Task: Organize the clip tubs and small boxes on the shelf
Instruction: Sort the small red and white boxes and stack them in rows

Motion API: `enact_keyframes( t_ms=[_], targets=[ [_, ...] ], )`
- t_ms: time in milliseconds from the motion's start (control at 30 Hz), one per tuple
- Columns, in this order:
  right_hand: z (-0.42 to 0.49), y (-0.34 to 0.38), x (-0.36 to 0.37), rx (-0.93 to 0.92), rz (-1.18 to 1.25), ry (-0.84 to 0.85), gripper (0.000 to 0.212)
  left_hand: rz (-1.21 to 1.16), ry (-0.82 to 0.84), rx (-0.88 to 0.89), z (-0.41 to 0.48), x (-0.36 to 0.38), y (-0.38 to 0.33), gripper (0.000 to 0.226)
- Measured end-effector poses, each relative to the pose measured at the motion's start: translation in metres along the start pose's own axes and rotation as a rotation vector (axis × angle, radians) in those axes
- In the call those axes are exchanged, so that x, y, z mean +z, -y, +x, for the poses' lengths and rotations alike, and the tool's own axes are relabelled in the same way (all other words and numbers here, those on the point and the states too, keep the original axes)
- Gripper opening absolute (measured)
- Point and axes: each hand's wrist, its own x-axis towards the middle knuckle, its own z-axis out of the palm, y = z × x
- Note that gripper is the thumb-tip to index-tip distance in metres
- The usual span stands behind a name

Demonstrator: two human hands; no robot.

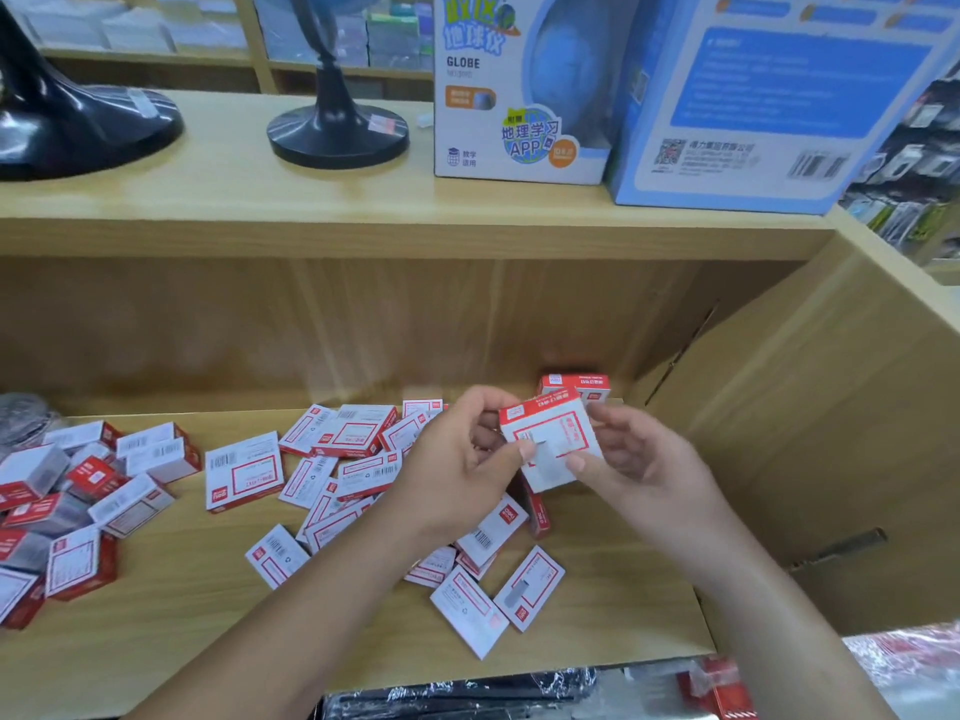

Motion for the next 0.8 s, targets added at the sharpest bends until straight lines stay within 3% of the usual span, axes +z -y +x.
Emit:
enact_keyframes(
  t_ms=[100, 167, 300, 400, 467, 567, 733, 800],
  targets=[
    [-0.001, -0.007, 0.004, 0.033, 0.132, 0.009, 0.032, -0.080, -0.009, -0.029, 0.001, 0.001, -0.002, 0.023],
    [0.003, -0.011, 0.003, 0.025, 0.139, -0.040, 0.032, 0.046, -0.001, -0.037, 0.003, 0.001, 0.003, 0.023],
    [0.025, -0.028, -0.008, 0.006, -0.220, -0.150, 0.035, 0.497, -0.074, 0.049, 0.009, -0.008, 0.020, 0.029],
    [0.046, -0.040, -0.009, 0.000, -0.519, -0.213, 0.040, 0.629, -0.066, 0.068, 0.019, -0.011, 0.021, 0.034],
    [0.055, -0.048, -0.002, -0.025, -0.568, -0.227, 0.043, 0.693, -0.025, 0.059, 0.027, -0.007, 0.022, 0.040],
    [0.063, -0.060, 0.005, 0.002, -0.507, -0.271, 0.044, 0.786, 0.029, 0.059, 0.042, -0.001, 0.027, 0.044],
    [0.067, -0.071, 0.013, 0.085, -0.205, -0.419, 0.039, 0.882, 0.082, 0.063, 0.066, 0.012, 0.030, 0.029],
    [0.068, -0.074, 0.015, 0.084, -0.213, -0.408, 0.033, 0.921, 0.106, 0.064, 0.073, 0.019, 0.034, 0.031]
  ],
)
